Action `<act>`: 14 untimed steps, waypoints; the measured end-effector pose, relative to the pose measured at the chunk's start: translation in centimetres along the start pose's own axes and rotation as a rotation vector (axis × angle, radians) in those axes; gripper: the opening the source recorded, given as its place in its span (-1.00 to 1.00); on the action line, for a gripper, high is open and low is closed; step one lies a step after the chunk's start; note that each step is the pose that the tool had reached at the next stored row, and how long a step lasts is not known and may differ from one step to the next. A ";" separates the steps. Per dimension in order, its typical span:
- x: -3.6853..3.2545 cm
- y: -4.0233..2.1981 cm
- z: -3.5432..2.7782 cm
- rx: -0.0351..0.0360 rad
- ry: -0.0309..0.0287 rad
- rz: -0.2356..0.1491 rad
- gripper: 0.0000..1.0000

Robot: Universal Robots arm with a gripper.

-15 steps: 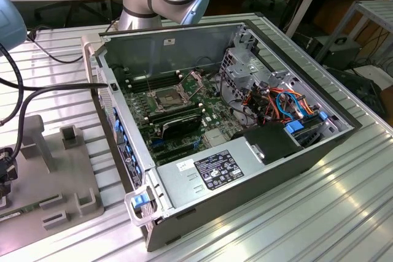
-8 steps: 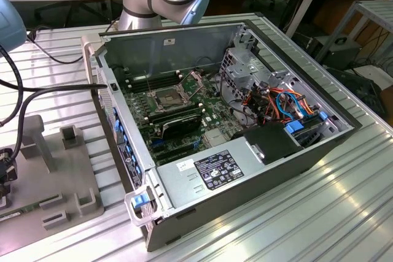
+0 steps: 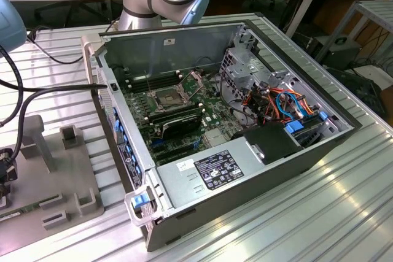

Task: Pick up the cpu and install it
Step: 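Pick up the cpu and move it towards the insertion slot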

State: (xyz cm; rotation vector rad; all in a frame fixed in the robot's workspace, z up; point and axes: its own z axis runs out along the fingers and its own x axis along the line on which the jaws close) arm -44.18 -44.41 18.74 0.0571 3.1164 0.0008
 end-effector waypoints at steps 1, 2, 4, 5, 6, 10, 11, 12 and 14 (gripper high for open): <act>0.00 0.00 0.00 0.0001 0.0000 0.000 0.36; 0.00 0.00 0.00 0.0000 0.0000 0.000 0.36; 0.00 0.01 0.01 0.0000 0.0000 0.000 0.36; 0.00 0.01 -0.02 -0.0002 -0.0003 0.000 0.36; 0.00 0.01 -0.10 -0.0002 -0.0002 0.000 0.36; 0.00 0.01 -0.30 -0.0001 -0.0001 0.000 0.36; -0.01 0.01 -0.31 0.0000 0.0000 0.000 0.36; -0.01 0.01 -0.31 0.0000 0.0000 0.000 0.36; -0.01 0.01 -0.31 0.0000 -0.0001 0.000 0.36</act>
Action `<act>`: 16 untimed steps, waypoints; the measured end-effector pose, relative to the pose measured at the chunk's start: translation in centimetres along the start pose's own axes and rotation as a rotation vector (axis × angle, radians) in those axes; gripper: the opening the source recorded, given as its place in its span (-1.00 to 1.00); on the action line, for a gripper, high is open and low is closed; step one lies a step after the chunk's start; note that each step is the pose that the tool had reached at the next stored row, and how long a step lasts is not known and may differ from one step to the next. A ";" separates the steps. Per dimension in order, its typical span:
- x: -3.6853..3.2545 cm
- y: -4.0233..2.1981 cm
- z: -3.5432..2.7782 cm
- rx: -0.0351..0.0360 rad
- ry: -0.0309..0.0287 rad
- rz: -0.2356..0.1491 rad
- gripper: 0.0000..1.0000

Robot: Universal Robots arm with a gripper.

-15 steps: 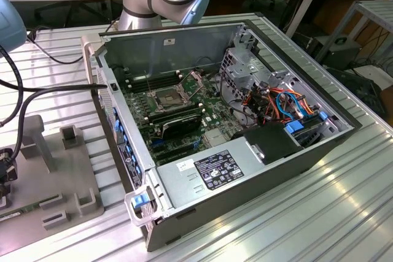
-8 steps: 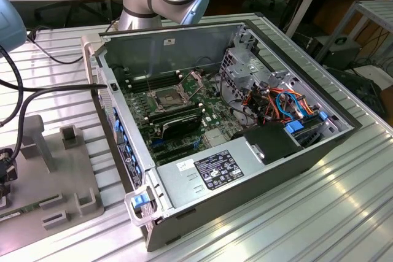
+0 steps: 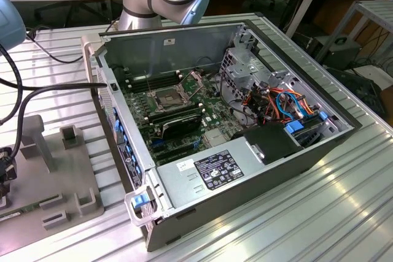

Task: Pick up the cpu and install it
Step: 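Pick up the cpu and move it towards the insertion slot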

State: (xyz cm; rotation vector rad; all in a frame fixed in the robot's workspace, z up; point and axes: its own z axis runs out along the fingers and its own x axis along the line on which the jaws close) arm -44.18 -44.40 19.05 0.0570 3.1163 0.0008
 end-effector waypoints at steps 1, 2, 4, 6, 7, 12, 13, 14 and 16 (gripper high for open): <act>0.00 0.00 0.00 0.0000 0.0000 0.000 0.36; 0.00 0.00 -0.01 0.0001 0.0000 0.000 0.36; 0.00 0.00 -0.01 0.0001 0.0000 0.000 0.36; 0.00 0.00 -0.02 0.0000 0.0000 0.000 0.36; 0.00 0.00 -0.02 0.0001 0.0000 0.000 0.36; 0.00 0.00 -0.04 0.0001 0.0001 0.000 0.18; 0.00 0.00 -0.04 0.0001 0.0001 0.000 0.18; 0.00 0.00 -0.04 0.0001 0.0000 0.000 0.18; -0.01 0.00 -0.06 0.0001 0.0001 0.000 0.18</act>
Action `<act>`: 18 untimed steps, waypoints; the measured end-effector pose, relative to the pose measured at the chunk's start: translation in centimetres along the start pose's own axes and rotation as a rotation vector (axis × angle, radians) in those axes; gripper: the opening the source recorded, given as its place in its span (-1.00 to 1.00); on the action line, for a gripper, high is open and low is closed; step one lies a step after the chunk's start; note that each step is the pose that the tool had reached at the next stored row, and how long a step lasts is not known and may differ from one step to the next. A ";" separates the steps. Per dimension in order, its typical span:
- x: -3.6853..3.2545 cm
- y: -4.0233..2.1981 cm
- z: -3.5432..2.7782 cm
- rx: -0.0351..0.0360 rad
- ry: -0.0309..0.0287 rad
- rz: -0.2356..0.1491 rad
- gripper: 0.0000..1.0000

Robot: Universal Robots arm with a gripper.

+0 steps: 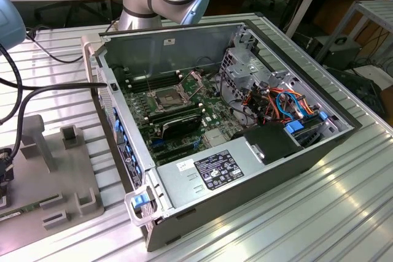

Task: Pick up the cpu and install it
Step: 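Pick up the cpu and move it towards the insertion slot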

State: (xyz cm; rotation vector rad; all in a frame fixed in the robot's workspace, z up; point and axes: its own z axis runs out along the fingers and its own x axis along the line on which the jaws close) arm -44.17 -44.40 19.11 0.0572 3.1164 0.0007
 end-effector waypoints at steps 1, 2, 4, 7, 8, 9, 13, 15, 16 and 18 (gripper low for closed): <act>-0.06 0.00 0.01 0.0000 -0.0001 0.000 0.18; -0.06 0.00 0.00 0.0000 0.0000 0.000 0.18; -0.06 0.00 0.00 0.0000 0.0000 0.000 0.18; -0.07 0.00 0.00 0.0000 0.0000 0.000 0.09; -0.07 0.00 0.00 0.0000 0.0000 0.000 0.09; -0.07 0.00 0.00 0.0000 0.0000 0.000 0.09; -0.08 0.00 0.01 0.0000 -0.0001 0.000 0.09; -0.08 0.00 0.01 0.0000 -0.0001 0.000 0.09; -0.09 0.00 0.01 0.0000 -0.0001 0.000 0.09; -0.09 0.00 -0.01 0.0000 -0.0001 0.000 0.09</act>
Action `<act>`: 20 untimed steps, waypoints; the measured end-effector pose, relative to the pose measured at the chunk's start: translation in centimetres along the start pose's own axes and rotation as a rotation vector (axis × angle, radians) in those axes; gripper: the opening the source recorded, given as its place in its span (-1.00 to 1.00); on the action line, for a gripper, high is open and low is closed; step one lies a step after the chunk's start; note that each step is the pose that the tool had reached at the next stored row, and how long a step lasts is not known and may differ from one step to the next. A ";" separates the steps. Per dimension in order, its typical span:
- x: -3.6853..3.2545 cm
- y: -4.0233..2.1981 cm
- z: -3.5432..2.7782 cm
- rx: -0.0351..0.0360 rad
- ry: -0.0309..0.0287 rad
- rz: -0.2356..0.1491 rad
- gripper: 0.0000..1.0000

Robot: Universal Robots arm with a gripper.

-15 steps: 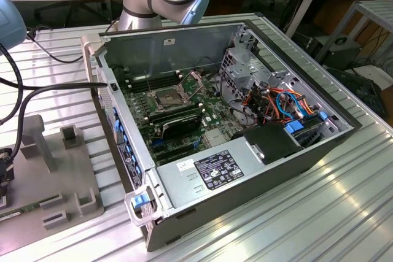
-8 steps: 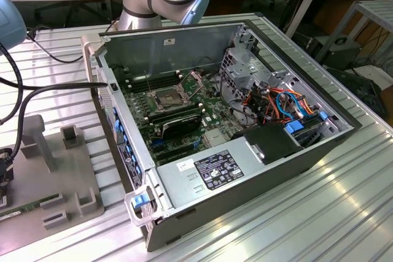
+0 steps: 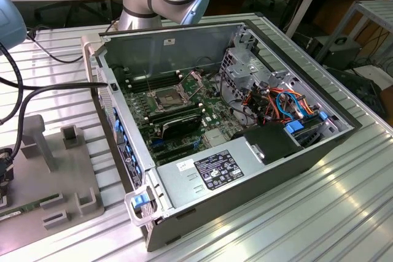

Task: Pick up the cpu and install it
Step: 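Pick up the cpu and move it towards the insertion slot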

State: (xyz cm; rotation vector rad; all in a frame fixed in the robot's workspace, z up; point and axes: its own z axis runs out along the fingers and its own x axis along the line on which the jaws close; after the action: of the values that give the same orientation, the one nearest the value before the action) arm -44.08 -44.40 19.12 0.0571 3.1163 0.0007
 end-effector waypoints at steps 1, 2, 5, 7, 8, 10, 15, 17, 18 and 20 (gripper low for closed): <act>-0.01 0.00 -0.03 -0.0001 -0.0002 0.000 0.09; -0.01 0.00 -0.07 -0.0001 -0.0002 0.000 0.09; -0.01 0.00 -0.23 0.0000 0.0001 0.000 0.09; -0.01 0.00 -0.36 0.0000 0.0000 0.000 0.09; -0.01 0.00 -0.43 -0.0001 0.0000 0.000 0.09; -0.01 0.00 -0.58 0.0000 0.0000 0.000 0.09; -0.02 0.00 -0.89 -0.0002 -0.0028 0.000 0.09; -0.05 0.00 -2.19 -0.0001 -0.0028 0.000 0.09; -0.05 0.00 -2.34 -0.0001 -0.0027 0.000 0.09; -0.06 0.00 -2.68 -0.0001 -0.0028 0.000 0.09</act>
State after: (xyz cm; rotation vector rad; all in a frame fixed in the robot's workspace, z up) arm -44.09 -44.40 21.80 0.0571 3.1135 0.0008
